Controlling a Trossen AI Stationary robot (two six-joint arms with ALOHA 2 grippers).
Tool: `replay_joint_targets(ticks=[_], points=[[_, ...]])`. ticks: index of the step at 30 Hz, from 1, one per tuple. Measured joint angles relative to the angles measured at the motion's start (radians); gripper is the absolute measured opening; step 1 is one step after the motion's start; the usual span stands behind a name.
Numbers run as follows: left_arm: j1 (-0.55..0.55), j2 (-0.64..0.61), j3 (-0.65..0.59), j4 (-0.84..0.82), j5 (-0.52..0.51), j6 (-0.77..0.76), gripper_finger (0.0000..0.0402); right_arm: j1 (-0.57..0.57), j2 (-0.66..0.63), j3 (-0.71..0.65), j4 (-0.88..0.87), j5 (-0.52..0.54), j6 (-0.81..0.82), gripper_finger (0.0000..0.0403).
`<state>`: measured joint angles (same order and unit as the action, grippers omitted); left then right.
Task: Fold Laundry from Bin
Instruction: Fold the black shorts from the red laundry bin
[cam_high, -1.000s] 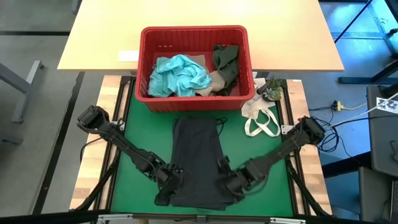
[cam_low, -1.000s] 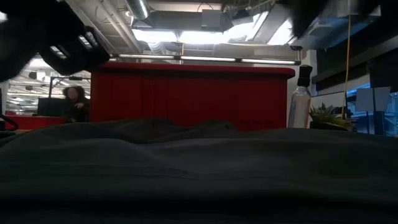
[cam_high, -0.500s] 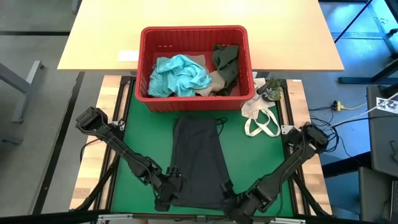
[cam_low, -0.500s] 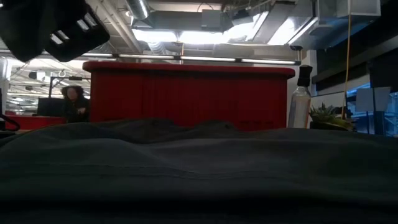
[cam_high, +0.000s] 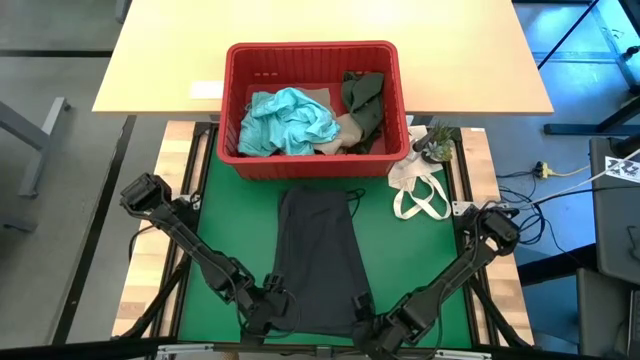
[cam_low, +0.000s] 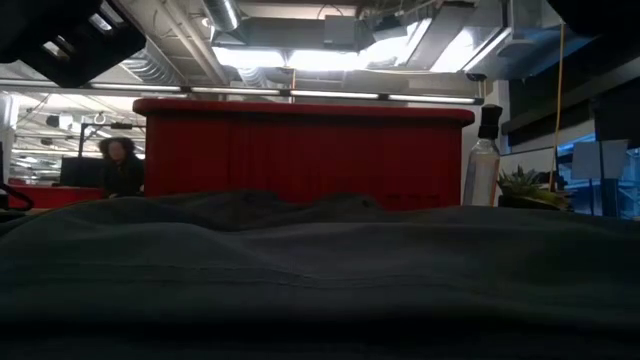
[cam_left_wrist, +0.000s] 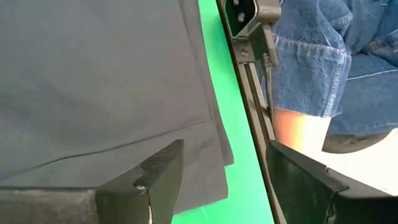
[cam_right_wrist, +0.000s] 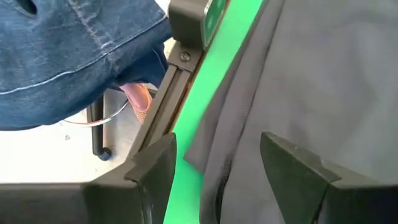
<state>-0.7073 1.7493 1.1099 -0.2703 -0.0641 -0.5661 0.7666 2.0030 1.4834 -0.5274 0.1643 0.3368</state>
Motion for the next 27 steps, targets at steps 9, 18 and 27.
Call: replay_joint_targets(ticks=[9, 18, 27], points=[[0.0, 0.0, 0.0, -0.005, -0.007, 0.003, 0.022, 0.014, 0.068, -0.001, -0.001, -0.024, 0.0, 0.0234], [0.0, 0.001, 0.0, -0.005, -0.019, 0.053, 0.022, 0.012, 0.11, -0.001, -0.002, 0.02, 0.0, 0.0234], [-0.011, 0.001, 0.0, -0.005, -0.025, 0.074, 0.022, 0.012, 0.139, 0.005, -0.027, 0.018, 0.002, 0.0234]])
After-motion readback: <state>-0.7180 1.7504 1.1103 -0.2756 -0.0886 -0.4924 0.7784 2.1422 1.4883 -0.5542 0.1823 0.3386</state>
